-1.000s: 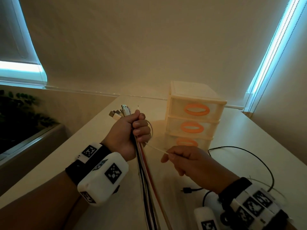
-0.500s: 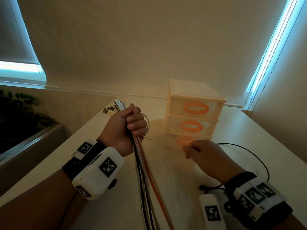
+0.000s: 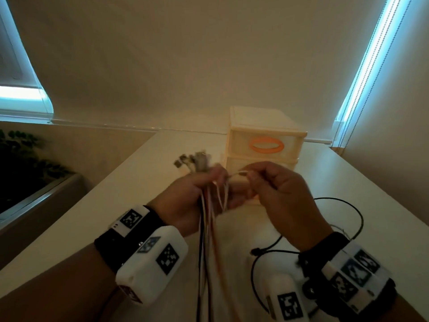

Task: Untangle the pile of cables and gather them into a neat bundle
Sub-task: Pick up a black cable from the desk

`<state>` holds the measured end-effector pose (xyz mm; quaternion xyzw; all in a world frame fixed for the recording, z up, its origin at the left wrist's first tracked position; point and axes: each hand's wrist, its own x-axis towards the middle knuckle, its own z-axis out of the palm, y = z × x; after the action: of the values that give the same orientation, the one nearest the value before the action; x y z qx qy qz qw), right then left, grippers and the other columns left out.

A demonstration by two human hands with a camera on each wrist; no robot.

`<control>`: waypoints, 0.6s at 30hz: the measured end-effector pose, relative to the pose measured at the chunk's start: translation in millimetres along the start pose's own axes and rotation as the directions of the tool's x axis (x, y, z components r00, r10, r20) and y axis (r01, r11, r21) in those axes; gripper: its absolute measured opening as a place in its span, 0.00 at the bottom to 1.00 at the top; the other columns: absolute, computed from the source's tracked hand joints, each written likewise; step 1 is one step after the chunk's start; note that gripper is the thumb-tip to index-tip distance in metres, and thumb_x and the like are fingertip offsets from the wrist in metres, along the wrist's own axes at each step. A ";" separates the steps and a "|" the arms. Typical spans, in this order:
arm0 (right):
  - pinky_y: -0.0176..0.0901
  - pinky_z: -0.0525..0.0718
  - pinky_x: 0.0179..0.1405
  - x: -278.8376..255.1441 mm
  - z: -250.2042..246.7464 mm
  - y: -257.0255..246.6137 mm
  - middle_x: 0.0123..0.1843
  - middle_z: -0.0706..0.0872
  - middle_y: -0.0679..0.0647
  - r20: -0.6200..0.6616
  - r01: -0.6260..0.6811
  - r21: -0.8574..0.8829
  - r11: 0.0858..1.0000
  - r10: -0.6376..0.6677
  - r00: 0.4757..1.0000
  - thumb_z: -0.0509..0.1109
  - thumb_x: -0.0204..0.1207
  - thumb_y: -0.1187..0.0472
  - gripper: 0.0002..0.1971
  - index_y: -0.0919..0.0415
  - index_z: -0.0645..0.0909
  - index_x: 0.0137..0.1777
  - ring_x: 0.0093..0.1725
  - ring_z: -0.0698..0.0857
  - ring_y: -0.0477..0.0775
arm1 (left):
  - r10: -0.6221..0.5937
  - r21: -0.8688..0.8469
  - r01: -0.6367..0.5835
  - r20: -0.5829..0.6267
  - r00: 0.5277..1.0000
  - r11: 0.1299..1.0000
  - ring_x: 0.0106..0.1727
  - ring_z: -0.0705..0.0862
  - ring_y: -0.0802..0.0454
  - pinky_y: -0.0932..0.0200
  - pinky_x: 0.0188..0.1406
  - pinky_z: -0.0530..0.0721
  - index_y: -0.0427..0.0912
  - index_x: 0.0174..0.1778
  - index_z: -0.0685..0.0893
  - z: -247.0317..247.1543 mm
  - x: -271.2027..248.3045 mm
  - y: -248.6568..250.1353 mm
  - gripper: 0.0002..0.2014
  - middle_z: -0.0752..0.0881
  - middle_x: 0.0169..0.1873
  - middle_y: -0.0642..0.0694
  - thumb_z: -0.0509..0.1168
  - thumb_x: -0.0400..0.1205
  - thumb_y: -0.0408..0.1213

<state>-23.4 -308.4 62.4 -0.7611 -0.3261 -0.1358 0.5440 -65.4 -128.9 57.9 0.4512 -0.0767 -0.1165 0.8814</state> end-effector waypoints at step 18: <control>0.38 0.80 0.34 -0.7 0.0 23.3 0.32 0.84 0.46 0.474 -0.211 -0.273 0.938 0.323 0.819 0.66 0.85 0.54 0.11 0.48 0.88 0.42 0.30 0.80 0.43 | 0.201 -0.270 -0.204 -0.039 0.979 0.941 0.20 0.67 0.59 0.65 0.19 0.66 0.44 0.38 0.73 -34.4 7.0 22.4 0.17 0.68 0.21 0.55 0.52 0.91 0.44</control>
<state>-9.0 -313.2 44.8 -0.8604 -0.3322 0.1158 0.3687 -47.4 -91.3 56.3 0.3159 -0.1011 -0.0320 0.9428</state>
